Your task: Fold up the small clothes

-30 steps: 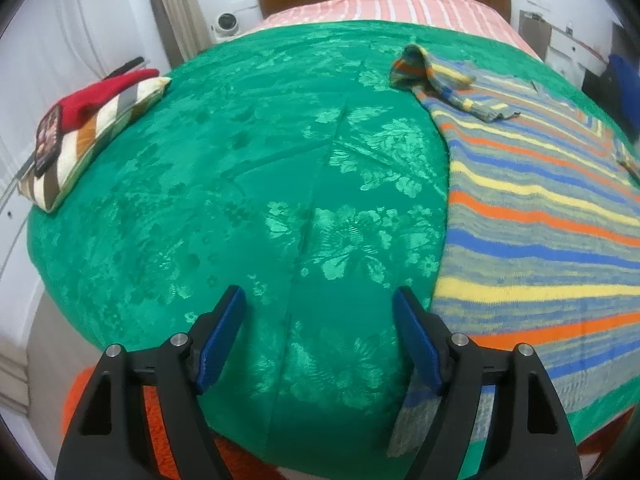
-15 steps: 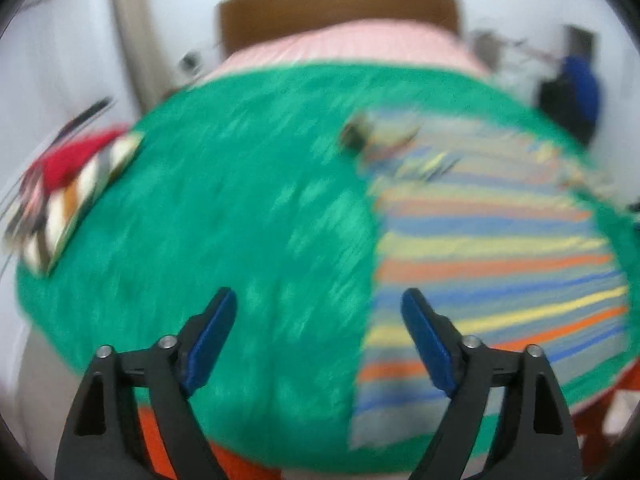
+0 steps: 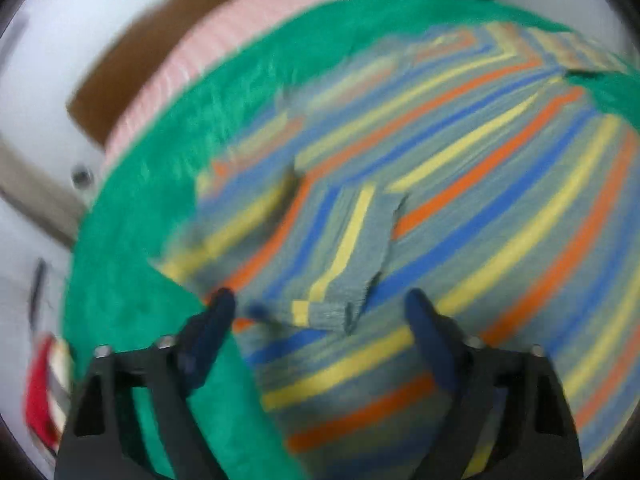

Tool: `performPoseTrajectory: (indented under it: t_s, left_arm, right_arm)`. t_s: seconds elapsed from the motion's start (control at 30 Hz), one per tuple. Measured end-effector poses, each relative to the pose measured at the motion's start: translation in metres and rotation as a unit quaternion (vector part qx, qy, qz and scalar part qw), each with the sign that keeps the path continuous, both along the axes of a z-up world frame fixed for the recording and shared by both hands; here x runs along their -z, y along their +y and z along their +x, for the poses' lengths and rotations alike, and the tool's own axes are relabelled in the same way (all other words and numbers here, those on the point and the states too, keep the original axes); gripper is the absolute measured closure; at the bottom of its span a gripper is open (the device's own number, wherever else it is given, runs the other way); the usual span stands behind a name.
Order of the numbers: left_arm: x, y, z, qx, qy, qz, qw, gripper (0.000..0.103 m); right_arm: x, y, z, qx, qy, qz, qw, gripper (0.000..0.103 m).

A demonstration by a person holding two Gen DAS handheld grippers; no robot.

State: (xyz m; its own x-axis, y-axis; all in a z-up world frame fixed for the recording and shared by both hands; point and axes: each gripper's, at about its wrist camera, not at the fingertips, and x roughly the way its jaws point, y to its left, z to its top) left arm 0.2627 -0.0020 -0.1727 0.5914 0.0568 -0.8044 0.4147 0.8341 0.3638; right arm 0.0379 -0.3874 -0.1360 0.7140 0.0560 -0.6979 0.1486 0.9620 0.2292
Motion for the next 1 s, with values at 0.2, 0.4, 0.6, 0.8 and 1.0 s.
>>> performPoseTrajectory:
  t_s: [0.2,0.4,0.6,0.8,1.0]
  left_arm:
    - [-0.031,0.047,0.009,-0.099,0.017,-0.146,0.9841,0.096]
    - [-0.071,0.210,-0.010,-0.349,-0.045,-0.345,0.8701,0.096]
    - [-0.018,0.313,-0.022,-0.505,-0.002,-0.403,0.7635,0.097]
    - [-0.008,0.309,-0.022,-0.489,0.028,-0.402,0.7734,0.090]
    - [-0.012,0.332,-0.030,-0.473,0.014,-0.411,0.7795,0.050]
  right_arm:
    - [0.009,0.019,-0.015,-0.025,-0.027,-0.038,0.999,0.039]
    - [0.016,0.022,-0.013,-0.029,-0.024,-0.040,0.998,0.039]
    - [0.025,0.031,-0.009,-0.047,-0.009,-0.043,0.998,0.039]
    - [0.033,0.037,-0.004,-0.053,0.008,-0.052,0.997,0.038]
    - [0.037,0.039,-0.003,-0.056,0.010,-0.054,0.997,0.034]
